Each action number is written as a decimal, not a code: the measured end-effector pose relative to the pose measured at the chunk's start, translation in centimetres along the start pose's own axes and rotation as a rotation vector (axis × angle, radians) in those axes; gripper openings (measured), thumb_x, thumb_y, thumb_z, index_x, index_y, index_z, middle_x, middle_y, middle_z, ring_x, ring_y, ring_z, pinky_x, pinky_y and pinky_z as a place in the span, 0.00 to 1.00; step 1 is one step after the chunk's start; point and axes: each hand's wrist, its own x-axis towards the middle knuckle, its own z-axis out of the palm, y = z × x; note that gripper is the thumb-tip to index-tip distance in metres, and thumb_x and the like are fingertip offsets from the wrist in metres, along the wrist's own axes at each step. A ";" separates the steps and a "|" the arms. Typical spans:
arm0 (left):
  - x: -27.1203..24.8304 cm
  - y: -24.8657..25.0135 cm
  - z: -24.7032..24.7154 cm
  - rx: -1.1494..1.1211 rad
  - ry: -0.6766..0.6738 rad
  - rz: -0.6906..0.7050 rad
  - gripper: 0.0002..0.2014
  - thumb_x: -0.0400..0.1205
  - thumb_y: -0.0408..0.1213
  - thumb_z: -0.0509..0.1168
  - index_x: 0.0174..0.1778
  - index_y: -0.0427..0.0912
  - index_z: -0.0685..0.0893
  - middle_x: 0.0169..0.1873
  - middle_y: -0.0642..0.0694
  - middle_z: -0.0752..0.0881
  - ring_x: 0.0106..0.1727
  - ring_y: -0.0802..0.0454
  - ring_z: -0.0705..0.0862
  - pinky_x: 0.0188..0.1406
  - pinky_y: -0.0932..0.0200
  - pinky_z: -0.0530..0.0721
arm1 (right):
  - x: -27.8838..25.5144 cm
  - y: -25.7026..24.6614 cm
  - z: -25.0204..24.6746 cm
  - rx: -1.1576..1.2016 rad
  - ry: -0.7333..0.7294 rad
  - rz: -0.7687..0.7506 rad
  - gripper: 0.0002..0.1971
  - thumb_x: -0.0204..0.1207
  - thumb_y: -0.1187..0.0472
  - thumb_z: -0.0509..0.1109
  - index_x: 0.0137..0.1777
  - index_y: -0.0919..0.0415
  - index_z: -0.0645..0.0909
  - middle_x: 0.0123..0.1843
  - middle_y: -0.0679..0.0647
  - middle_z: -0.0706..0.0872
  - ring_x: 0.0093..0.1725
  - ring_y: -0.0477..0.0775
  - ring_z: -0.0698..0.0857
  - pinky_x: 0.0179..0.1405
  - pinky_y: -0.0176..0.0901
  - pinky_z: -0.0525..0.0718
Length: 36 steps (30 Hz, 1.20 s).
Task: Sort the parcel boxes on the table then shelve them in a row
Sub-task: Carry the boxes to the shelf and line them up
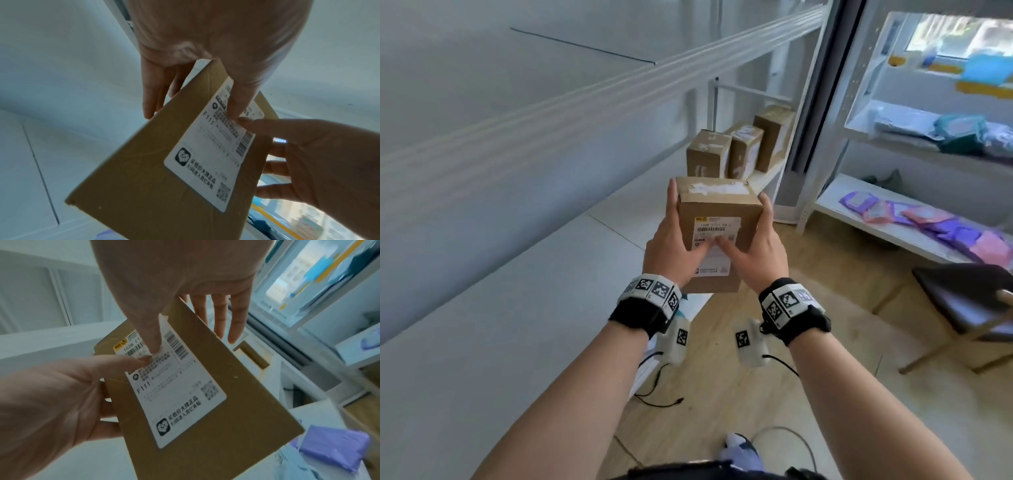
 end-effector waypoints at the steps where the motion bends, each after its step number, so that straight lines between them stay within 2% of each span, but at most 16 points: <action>1: 1.2 0.2 0.6 0.012 0.012 -0.031 0.57 0.75 0.57 0.74 0.82 0.69 0.33 0.71 0.50 0.81 0.60 0.45 0.87 0.53 0.47 0.87 | 1.8 0.5 0.0 0.004 -0.045 -0.008 0.52 0.73 0.41 0.76 0.86 0.44 0.43 0.74 0.55 0.80 0.67 0.59 0.83 0.63 0.52 0.82; 4: 5.2 0.2 2.4 0.031 0.043 -0.138 0.51 0.75 0.53 0.76 0.82 0.68 0.44 0.69 0.51 0.83 0.59 0.44 0.87 0.55 0.48 0.88 | 7.2 1.8 0.4 0.014 -0.149 -0.055 0.52 0.73 0.45 0.77 0.85 0.41 0.40 0.70 0.57 0.83 0.60 0.61 0.86 0.58 0.54 0.86; 7: 9.1 -0.4 4.1 0.037 0.078 -0.204 0.40 0.77 0.46 0.75 0.77 0.61 0.54 0.63 0.50 0.86 0.54 0.44 0.88 0.51 0.53 0.87 | 12.7 3.6 2.1 0.024 -0.239 -0.092 0.47 0.74 0.50 0.78 0.83 0.43 0.48 0.68 0.55 0.83 0.58 0.59 0.86 0.55 0.53 0.86; 10: 12.1 -1.4 5.8 0.050 0.077 -0.255 0.34 0.79 0.42 0.73 0.71 0.57 0.56 0.58 0.50 0.87 0.48 0.48 0.88 0.43 0.62 0.81 | 17.1 5.0 4.5 0.037 -0.295 -0.133 0.42 0.73 0.54 0.78 0.80 0.47 0.54 0.68 0.55 0.81 0.55 0.59 0.85 0.53 0.51 0.85; 12: 13.5 -2.3 6.7 0.054 0.107 -0.272 0.33 0.79 0.41 0.72 0.72 0.56 0.57 0.60 0.49 0.86 0.49 0.49 0.87 0.44 0.62 0.80 | 19.3 5.8 6.2 0.062 -0.311 -0.151 0.41 0.72 0.57 0.78 0.78 0.49 0.56 0.68 0.55 0.81 0.54 0.58 0.85 0.50 0.47 0.83; 15: 15.1 -3.9 8.0 0.026 0.118 -0.279 0.36 0.80 0.39 0.72 0.75 0.54 0.55 0.66 0.46 0.83 0.52 0.50 0.86 0.52 0.57 0.83 | 21.7 6.8 8.6 0.105 -0.327 -0.156 0.41 0.72 0.60 0.77 0.79 0.51 0.56 0.68 0.55 0.80 0.59 0.58 0.84 0.51 0.45 0.81; 18: 16.0 -5.8 9.7 -0.023 0.076 -0.304 0.40 0.79 0.37 0.72 0.78 0.57 0.52 0.74 0.45 0.77 0.62 0.49 0.85 0.62 0.46 0.86 | 23.1 7.6 10.1 0.088 -0.383 -0.146 0.44 0.74 0.62 0.76 0.84 0.53 0.54 0.80 0.58 0.69 0.71 0.59 0.78 0.65 0.50 0.80; 19: 16.3 -6.3 10.2 -0.015 0.046 -0.326 0.43 0.79 0.38 0.73 0.80 0.58 0.50 0.78 0.45 0.72 0.68 0.47 0.81 0.68 0.44 0.83 | 23.4 7.9 10.4 0.058 -0.425 -0.138 0.45 0.75 0.63 0.76 0.86 0.53 0.52 0.84 0.59 0.62 0.74 0.61 0.76 0.68 0.50 0.77; 21: 16.6 -7.2 11.0 0.029 -0.024 -0.394 0.50 0.78 0.39 0.74 0.84 0.58 0.42 0.86 0.45 0.58 0.81 0.45 0.68 0.78 0.45 0.72 | 23.6 8.5 11.0 -0.011 -0.520 -0.122 0.47 0.76 0.65 0.75 0.87 0.49 0.49 0.88 0.60 0.50 0.74 0.64 0.77 0.68 0.51 0.77; 23: 16.7 -8.0 11.5 0.044 -0.047 -0.445 0.56 0.78 0.39 0.75 0.86 0.57 0.36 0.87 0.47 0.48 0.85 0.45 0.60 0.79 0.47 0.67 | 23.6 8.8 11.8 -0.037 -0.568 -0.141 0.49 0.75 0.67 0.73 0.87 0.44 0.47 0.89 0.60 0.46 0.70 0.66 0.80 0.64 0.50 0.79; 27: 17.2 -8.6 11.4 0.020 -0.029 -0.456 0.56 0.78 0.41 0.75 0.86 0.55 0.35 0.88 0.49 0.47 0.86 0.49 0.55 0.82 0.47 0.64 | 24.1 8.4 12.8 -0.019 -0.547 -0.159 0.48 0.75 0.67 0.73 0.87 0.45 0.49 0.88 0.61 0.49 0.71 0.65 0.80 0.64 0.49 0.79; 31: 17.0 -8.3 10.6 0.068 -0.037 -0.447 0.56 0.79 0.45 0.74 0.86 0.56 0.32 0.88 0.47 0.45 0.86 0.46 0.56 0.79 0.46 0.65 | 23.8 7.6 13.3 -0.061 -0.468 -0.173 0.50 0.72 0.68 0.74 0.87 0.46 0.48 0.88 0.64 0.49 0.81 0.69 0.66 0.73 0.60 0.77; 33: 16.4 -8.0 9.9 0.089 -0.024 -0.463 0.56 0.79 0.46 0.74 0.86 0.53 0.33 0.88 0.45 0.45 0.86 0.45 0.55 0.80 0.46 0.63 | 23.2 6.9 13.1 -0.092 -0.382 -0.176 0.50 0.71 0.67 0.74 0.87 0.48 0.49 0.87 0.64 0.50 0.84 0.69 0.58 0.77 0.63 0.71; 36: 15.1 -7.8 8.2 0.105 -0.014 -0.511 0.52 0.80 0.47 0.72 0.88 0.47 0.38 0.87 0.43 0.48 0.86 0.46 0.55 0.82 0.49 0.59 | 22.1 5.3 12.1 -0.208 -0.220 -0.166 0.48 0.71 0.58 0.76 0.87 0.52 0.51 0.87 0.66 0.49 0.85 0.70 0.54 0.83 0.62 0.60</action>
